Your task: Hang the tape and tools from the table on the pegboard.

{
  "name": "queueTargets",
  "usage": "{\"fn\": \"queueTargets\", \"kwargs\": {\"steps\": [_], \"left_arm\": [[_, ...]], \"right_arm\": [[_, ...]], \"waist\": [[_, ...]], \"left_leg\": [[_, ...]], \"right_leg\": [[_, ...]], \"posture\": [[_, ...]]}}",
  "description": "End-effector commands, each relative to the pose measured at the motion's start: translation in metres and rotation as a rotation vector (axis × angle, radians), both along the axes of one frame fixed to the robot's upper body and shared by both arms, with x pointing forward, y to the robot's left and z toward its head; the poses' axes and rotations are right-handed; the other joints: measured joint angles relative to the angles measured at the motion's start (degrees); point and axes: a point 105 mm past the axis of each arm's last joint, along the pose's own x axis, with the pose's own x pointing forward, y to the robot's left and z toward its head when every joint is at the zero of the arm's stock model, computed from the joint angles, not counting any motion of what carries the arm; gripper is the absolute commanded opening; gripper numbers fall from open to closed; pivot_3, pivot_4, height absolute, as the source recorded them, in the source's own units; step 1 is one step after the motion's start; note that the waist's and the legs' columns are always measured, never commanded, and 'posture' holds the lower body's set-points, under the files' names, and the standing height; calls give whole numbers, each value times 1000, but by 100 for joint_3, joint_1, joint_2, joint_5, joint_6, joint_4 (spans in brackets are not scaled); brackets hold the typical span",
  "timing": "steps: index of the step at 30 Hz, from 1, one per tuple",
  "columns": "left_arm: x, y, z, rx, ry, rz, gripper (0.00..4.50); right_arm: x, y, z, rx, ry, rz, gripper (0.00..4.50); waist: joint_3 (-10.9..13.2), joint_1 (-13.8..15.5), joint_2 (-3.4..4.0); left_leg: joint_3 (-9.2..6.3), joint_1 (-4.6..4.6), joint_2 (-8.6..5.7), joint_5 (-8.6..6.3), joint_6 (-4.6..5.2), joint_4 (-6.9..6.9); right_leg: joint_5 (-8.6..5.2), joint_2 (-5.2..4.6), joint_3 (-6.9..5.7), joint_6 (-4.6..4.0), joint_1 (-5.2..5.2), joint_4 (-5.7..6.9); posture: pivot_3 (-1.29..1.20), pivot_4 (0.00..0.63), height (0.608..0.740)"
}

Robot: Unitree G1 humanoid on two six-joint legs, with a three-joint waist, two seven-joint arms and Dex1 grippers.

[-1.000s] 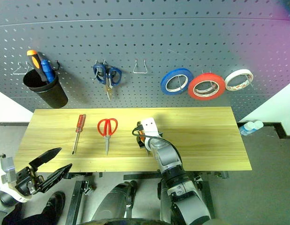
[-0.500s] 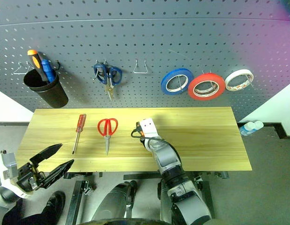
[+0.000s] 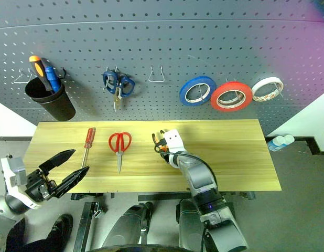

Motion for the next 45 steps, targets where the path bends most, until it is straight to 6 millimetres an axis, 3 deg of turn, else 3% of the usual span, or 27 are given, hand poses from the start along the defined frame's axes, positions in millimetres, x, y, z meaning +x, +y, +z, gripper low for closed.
{"fn": "queueTargets", "kwargs": {"steps": [1,10,18,26,32,34,42,45], "left_arm": [[3,-4,4,-1,-17,-18,4500],[19,-10,6,-18,-37,-57,4500],[28,-13,6,-34,-63,-64,4500],[28,-11,14,-31,-120,-50,4500],[30,-17,26,-64,-188,-29,4500],[31,-14,25,-78,-194,-10,4500],[37,-7,25,-67,-228,26,4500],[37,-5,24,-70,-235,39,4500]], "right_arm": [[-8,7,25,138,-85,87,2075],[-24,-22,55,363,-270,167,2075],[-22,-35,84,561,-471,148,2075],[-21,-37,122,685,-648,187,2075],[-11,-33,135,708,-679,226,2075],[-7,-30,144,713,-702,247,2075],[12,-14,189,787,-816,272,2075],[19,-5,196,794,-842,275,2075]], "waist": [[-2,-1,-3],[-11,-18,-5],[-46,-39,-9],[-207,-38,-7],[-361,-18,-8],[-421,-13,-1],[-626,-7,7],[-687,-6,5]], "left_leg": [[0,-1,0,0,0,0],[2,-1,0,3,-6,10],[3,2,1,32,-54,13],[8,3,1,36,-59,22],[10,43,3,40,-64,25],[13,82,3,29,-46,19],[18,91,27,41,-61,23],[40,98,66,42,-64,24]], "right_leg": [[0,0,-1,0,0,0],[14,0,-1,1,1,5],[27,5,-1,2,1,13],[37,7,0,4,2,18],[43,11,1,0,35,27],[43,12,3,-1,71,27],[61,40,5,-22,68,43],[77,81,19,-43,68,40]], "posture": [[37,230,740],[-13,187,740],[-38,144,740],[-32,99,740],[-8,72,740],[-1,62,740],[25,36,740],[38,34,740]]}}
